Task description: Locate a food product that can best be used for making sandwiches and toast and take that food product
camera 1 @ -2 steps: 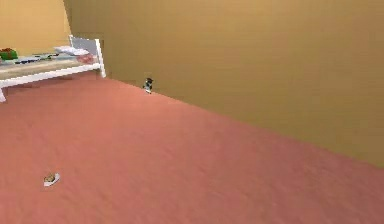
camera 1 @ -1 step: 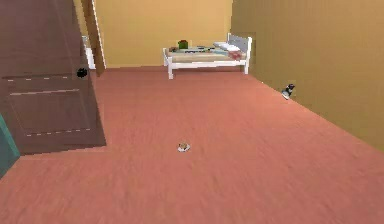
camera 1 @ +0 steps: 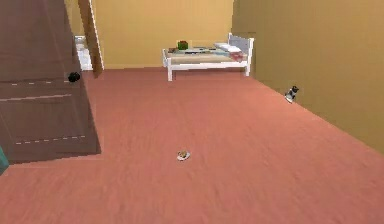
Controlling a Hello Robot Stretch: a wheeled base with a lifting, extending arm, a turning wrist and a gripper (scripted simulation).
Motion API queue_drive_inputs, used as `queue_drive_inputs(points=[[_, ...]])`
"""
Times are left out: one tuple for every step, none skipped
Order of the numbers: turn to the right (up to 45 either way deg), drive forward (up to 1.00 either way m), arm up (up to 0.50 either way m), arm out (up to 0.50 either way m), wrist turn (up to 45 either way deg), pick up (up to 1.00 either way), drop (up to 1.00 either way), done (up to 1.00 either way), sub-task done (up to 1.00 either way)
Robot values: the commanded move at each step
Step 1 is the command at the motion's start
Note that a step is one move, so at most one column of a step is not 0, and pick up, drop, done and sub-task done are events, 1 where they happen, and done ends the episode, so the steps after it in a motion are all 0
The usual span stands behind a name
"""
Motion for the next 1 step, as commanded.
queue_drive_inputs(points=[[18.0,0.00,0.00,0.00,0.0,0.00,0.00,0.00,0.00]])
